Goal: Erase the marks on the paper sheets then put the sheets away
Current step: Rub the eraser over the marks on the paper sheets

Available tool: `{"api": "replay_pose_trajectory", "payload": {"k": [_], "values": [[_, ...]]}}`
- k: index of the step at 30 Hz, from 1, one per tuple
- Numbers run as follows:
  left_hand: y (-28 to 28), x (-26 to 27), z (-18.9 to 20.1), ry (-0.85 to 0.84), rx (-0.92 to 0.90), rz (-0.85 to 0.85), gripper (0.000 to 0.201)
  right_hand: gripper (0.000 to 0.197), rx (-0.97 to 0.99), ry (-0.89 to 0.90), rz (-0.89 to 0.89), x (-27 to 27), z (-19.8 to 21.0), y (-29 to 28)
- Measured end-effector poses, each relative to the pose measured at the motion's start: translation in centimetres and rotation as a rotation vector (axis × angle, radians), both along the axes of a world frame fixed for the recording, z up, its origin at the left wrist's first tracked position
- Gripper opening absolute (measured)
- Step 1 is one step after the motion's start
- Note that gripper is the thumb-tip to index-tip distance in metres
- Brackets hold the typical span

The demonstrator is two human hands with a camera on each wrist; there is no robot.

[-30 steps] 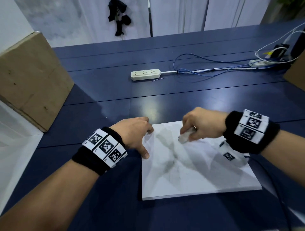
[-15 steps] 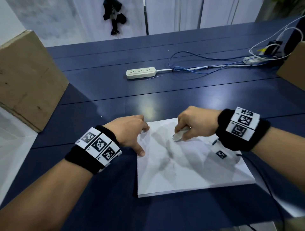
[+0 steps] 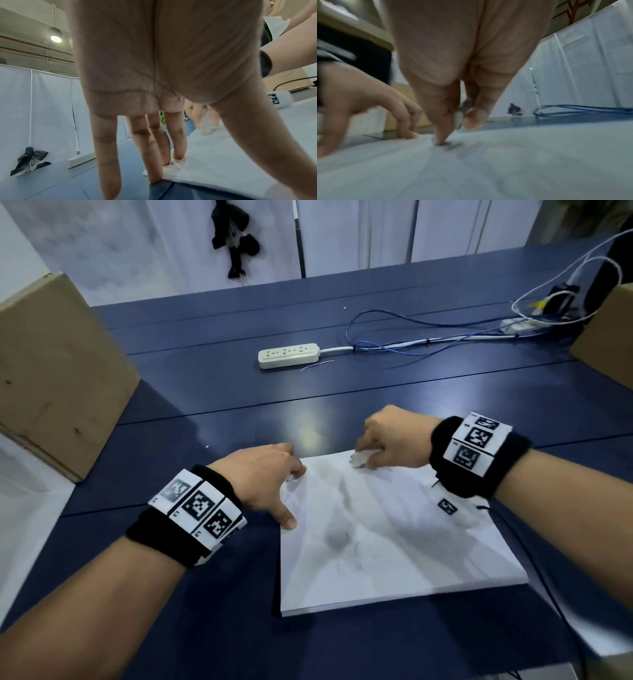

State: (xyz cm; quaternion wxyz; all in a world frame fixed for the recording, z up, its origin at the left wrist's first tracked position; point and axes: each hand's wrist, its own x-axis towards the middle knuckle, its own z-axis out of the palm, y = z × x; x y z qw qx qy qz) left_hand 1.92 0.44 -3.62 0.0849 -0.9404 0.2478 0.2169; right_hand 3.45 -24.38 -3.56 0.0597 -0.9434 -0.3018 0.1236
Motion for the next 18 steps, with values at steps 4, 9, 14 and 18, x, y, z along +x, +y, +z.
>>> {"api": "replay_pose_trajectory", "payload": {"k": [4, 9, 14, 18], "values": [[0.0, 0.0, 0.0, 0.0, -0.009, -0.004, 0.083, 0.022, 0.011, -0.01, 0.006, -0.1, 0.0, -0.4], [0.0, -0.2, 0.1, 0.002, -0.01, 0.005, 0.082, 0.029, -0.066, 0.153, 0.153, -2.8, 0.4, 0.0], [-0.2, -0.2, 0.3, 0.002, -0.005, -0.008, 0.083, 0.022, -0.032, -0.049, -0.019, 1.2, 0.2, 0.3], [0.2, -0.2, 0.1, 0.008, -0.026, 0.007, 0.086, 0.023, 0.001, 0.034, 0.091, -0.8, -0.1, -0.2]]}}
